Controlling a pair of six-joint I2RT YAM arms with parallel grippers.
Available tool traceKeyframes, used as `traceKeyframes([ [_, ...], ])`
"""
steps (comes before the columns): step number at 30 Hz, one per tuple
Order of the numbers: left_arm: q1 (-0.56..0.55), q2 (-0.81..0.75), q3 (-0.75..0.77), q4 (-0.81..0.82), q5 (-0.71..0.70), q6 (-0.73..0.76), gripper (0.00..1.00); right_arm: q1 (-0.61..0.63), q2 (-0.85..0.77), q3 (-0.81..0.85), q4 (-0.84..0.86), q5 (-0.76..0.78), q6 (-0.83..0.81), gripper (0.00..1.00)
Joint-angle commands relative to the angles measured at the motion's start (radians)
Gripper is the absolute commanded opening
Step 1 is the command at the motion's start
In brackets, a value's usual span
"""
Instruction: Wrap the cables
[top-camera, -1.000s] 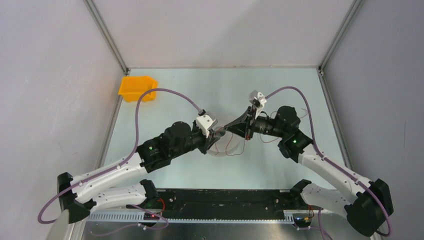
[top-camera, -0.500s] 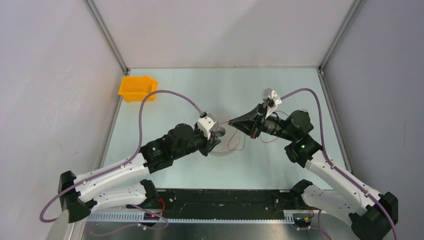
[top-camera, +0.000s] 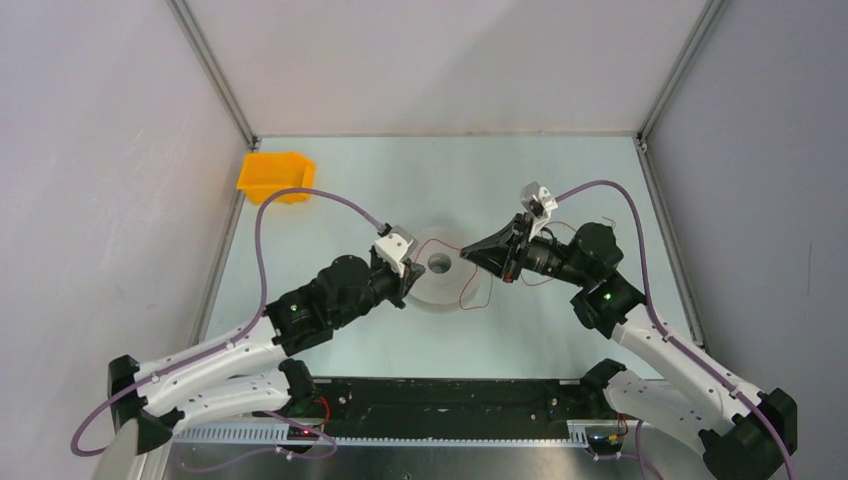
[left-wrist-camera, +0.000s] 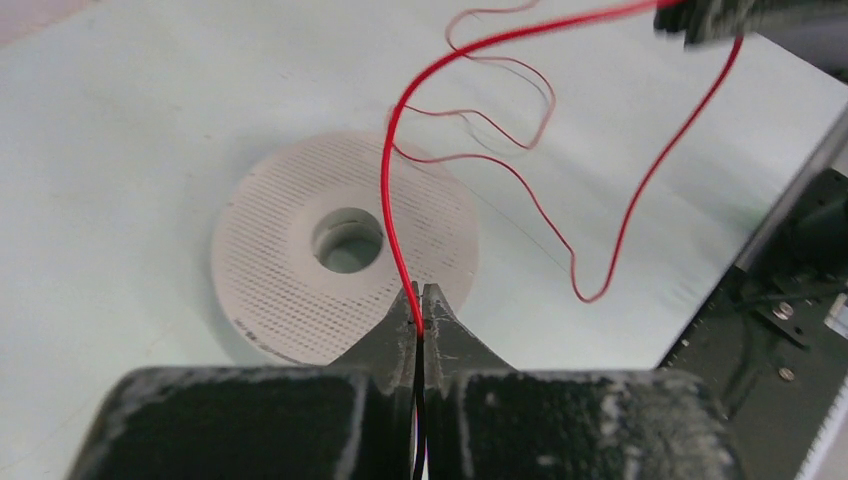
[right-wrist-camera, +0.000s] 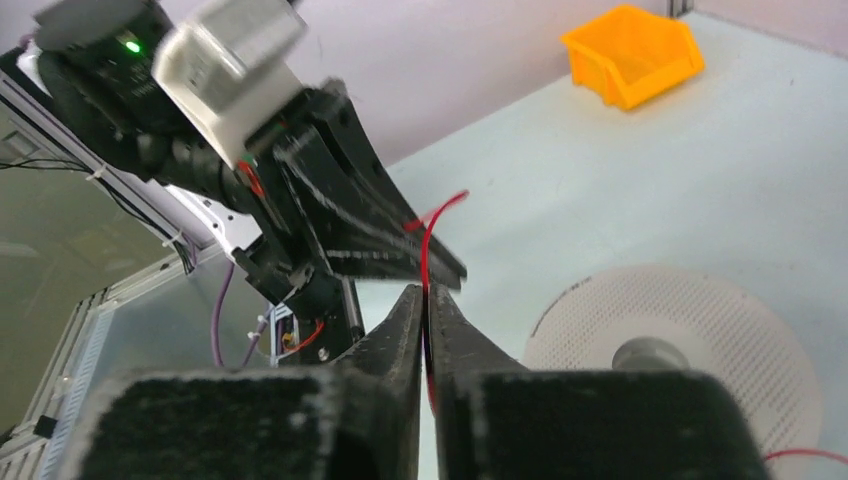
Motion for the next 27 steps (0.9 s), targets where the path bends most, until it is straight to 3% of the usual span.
traceKeyframes([
  [1, -0.009, -0.025, 0.013, 0.045, -0.169, 0.07, 0.0, -0.007, -0.018, -0.006, -0.119, 0.018, -0.019, 0.14],
  [6, -0.018, 0.01, 0.004, 0.075, -0.304, 0.205, 0.0, -0.012, -0.023, -0.004, -0.086, -0.012, 0.091, 0.45],
  [10, -0.03, 0.044, 0.004, 0.118, -0.394, 0.298, 0.0, -0.013, -0.013, 0.007, -0.016, 0.014, 0.199, 0.57],
  [20, -0.039, 0.05, -0.01, 0.221, -0.407, 0.338, 0.0, 0.005, 0.169, 0.04, 0.131, 0.031, 0.251, 0.58],
  [27, -0.037, 0.057, -0.012, 0.222, -0.39, 0.305, 0.0, 0.054, 0.24, 0.039, 0.227, 0.028, 0.242, 0.49],
])
